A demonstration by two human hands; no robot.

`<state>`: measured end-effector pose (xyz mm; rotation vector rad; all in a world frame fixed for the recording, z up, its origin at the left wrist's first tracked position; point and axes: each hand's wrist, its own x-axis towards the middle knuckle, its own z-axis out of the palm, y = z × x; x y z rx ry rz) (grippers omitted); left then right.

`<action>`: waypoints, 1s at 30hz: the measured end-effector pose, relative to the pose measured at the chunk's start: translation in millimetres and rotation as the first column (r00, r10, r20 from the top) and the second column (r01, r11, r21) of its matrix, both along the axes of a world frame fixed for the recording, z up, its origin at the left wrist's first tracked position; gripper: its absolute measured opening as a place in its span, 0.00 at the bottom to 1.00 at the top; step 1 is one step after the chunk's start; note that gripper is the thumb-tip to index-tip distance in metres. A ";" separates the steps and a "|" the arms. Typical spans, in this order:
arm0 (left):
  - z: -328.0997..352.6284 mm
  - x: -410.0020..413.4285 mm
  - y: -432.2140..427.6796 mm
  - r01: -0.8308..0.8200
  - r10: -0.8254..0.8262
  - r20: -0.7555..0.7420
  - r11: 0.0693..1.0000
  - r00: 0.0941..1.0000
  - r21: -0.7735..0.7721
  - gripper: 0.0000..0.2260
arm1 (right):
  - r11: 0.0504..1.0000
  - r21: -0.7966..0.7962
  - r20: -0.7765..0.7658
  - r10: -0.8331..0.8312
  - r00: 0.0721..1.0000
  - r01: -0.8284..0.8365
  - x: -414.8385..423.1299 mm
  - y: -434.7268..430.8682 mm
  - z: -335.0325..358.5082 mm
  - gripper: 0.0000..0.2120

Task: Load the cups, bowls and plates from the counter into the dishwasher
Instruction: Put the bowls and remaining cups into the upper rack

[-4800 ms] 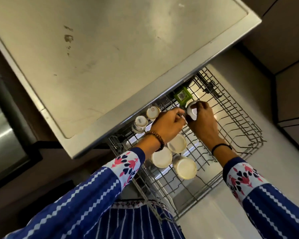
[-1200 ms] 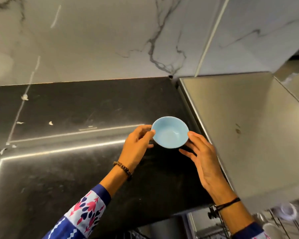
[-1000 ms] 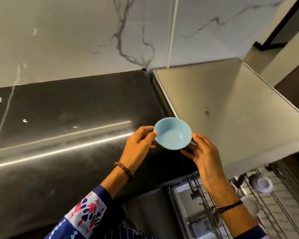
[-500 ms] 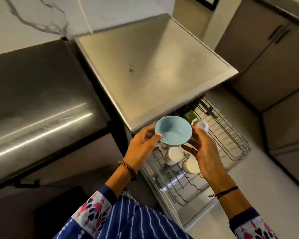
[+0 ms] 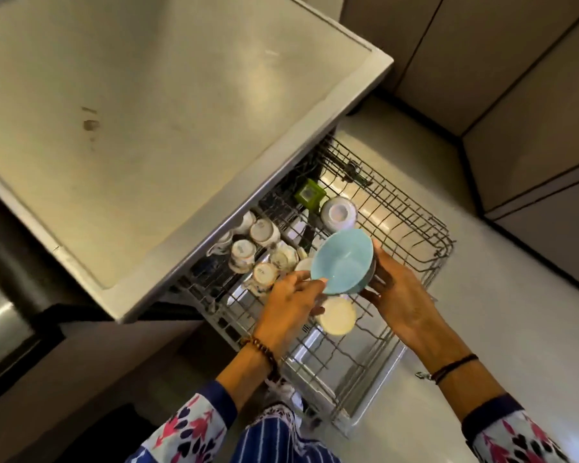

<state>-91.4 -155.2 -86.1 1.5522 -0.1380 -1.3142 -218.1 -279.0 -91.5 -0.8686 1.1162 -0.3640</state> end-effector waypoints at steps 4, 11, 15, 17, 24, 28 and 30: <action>-22.1 -10.4 -34.8 0.017 -0.016 -0.032 0.999 0.999 0.044 0.16 | 0.994 0.107 0.067 0.014 0.998 -0.021 -10.3 -27.7 -16.2 0.19; -40.0 -29.8 -77.1 0.064 -0.061 -0.045 0.995 0.997 0.070 0.07 | 0.951 0.301 0.167 0.013 0.986 -0.064 -31.6 -66.0 -44.0 0.45; -48.3 -44.0 -91.1 0.087 -0.086 -0.020 0.992 0.996 0.092 0.09 | 0.940 0.299 0.165 0.117 0.979 -0.163 -45.1 -91.2 -63.7 0.53; -52.6 -54.4 -97.2 0.066 -0.065 -0.006 0.993 0.998 0.102 0.06 | 0.939 0.271 0.126 0.181 0.975 -0.210 -49.0 -104.4 -70.6 0.55; -81.1 -106.3 -118.8 -0.144 0.144 0.017 0.973 0.989 0.180 0.03 | 0.861 -0.036 -0.225 0.488 0.843 -0.508 -54.4 -157.1 -86.5 0.31; -99.1 -140.6 -122.2 -0.294 0.298 0.021 0.928 0.954 0.230 0.04 | 0.607 -0.273 -0.495 0.576 0.650 -0.746 -58.9 -185.3 -108.1 0.38; -106.6 -151.8 -124.2 -0.360 0.366 0.018 0.902 0.930 0.238 0.05 | 0.392 -0.375 -0.638 0.548 0.541 -0.840 -58.5 -196.4 -118.9 0.44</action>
